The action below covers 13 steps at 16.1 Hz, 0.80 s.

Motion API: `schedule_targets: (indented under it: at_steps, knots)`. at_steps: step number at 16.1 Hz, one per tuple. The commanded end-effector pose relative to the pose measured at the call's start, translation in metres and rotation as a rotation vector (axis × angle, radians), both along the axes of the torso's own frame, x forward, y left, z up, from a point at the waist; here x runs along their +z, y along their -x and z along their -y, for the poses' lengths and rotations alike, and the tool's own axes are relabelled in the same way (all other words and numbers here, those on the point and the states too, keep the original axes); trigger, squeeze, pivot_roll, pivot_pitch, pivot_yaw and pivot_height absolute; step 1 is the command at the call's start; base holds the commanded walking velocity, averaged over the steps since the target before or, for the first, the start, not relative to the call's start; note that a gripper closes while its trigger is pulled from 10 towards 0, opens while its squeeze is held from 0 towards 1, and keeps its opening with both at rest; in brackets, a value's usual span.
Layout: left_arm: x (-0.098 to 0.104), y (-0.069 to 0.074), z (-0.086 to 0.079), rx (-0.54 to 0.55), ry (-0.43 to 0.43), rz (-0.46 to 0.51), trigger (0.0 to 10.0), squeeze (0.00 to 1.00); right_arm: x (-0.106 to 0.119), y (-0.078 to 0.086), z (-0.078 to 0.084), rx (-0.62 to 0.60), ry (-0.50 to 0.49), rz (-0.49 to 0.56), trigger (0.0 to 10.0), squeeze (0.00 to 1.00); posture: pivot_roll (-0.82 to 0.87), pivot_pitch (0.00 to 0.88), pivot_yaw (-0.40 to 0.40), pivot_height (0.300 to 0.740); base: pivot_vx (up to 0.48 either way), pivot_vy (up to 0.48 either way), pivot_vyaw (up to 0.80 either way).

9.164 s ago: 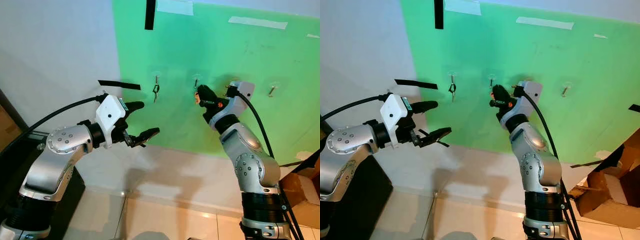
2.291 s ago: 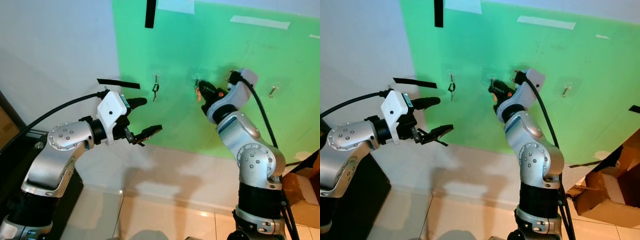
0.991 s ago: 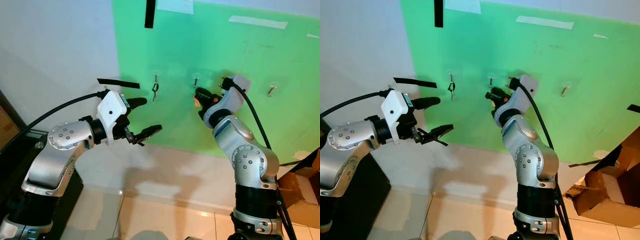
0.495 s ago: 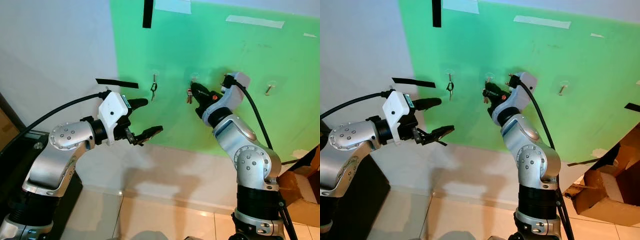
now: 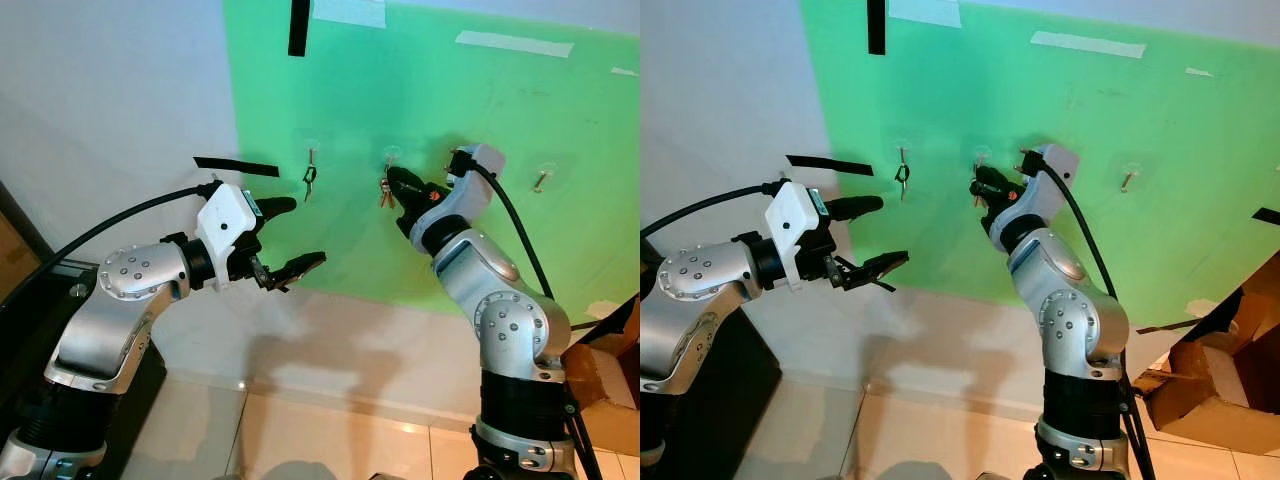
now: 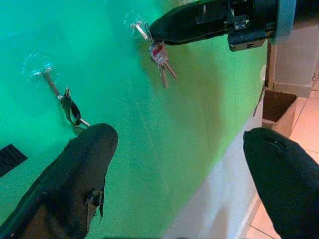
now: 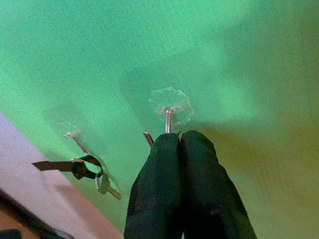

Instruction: Hang keys on a hook

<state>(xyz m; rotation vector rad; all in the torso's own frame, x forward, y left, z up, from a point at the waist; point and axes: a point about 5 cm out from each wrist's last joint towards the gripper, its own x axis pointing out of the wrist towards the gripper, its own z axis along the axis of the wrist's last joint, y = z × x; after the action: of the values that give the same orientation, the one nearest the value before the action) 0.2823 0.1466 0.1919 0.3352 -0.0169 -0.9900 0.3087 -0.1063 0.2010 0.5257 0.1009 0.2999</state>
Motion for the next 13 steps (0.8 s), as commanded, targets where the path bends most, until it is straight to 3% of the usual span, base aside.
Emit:
schedule_targets:
  at_steps: [1,10,13]
  knots:
    - [0.001,0.000,0.002,-0.016,-0.006,0.004,10.0,0.00,0.003,0.002,-0.002,0.030,-0.010,0.013,10.0,0.00,-0.01,0.000,-0.058,0.740,0.000,0.000,0.00]
    - [0.002,0.000,0.001,-0.012,-0.007,0.004,10.0,0.00,0.015,0.001,-0.001,0.039,-0.060,0.059,10.0,0.00,-0.01,0.000,-0.059,0.740,0.000,0.000,0.00]
    - [0.002,-0.001,0.001,-0.011,-0.008,0.002,10.0,0.00,0.007,0.002,0.007,0.034,0.012,0.011,10.0,0.00,-0.01,0.000,-0.058,0.740,0.000,0.000,0.00]
